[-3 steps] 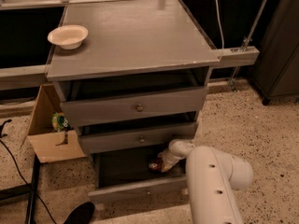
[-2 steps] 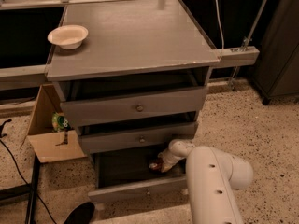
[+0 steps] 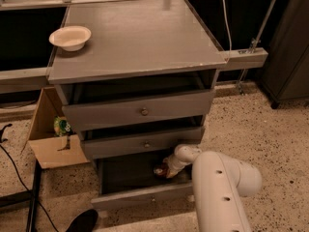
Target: Place coke can into bottom drawer
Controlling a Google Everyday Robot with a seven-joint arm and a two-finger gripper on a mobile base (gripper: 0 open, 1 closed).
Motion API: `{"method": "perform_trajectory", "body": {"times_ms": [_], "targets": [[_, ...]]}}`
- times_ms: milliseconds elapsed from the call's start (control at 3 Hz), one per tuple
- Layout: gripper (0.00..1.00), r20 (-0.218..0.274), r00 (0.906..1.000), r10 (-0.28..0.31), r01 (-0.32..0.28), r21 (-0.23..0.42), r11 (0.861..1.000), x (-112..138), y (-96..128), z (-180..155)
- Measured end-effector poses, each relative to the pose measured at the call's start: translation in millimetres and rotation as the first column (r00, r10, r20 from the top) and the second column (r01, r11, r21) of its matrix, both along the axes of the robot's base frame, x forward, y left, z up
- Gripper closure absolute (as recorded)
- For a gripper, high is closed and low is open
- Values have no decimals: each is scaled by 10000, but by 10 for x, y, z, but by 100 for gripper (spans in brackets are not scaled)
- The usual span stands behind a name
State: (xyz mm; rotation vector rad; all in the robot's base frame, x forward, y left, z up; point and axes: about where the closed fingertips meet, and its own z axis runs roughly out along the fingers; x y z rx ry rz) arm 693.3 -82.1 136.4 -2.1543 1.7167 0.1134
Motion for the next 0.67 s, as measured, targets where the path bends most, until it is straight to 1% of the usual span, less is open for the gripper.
{"method": "perform_trajectory", "body": {"times_ms": [333, 667], "targets": [[0, -6, 10000, 21, -21, -14, 10000, -6, 6, -7], [0, -6, 10000, 21, -21, -14, 10000, -6, 6, -7]]}}
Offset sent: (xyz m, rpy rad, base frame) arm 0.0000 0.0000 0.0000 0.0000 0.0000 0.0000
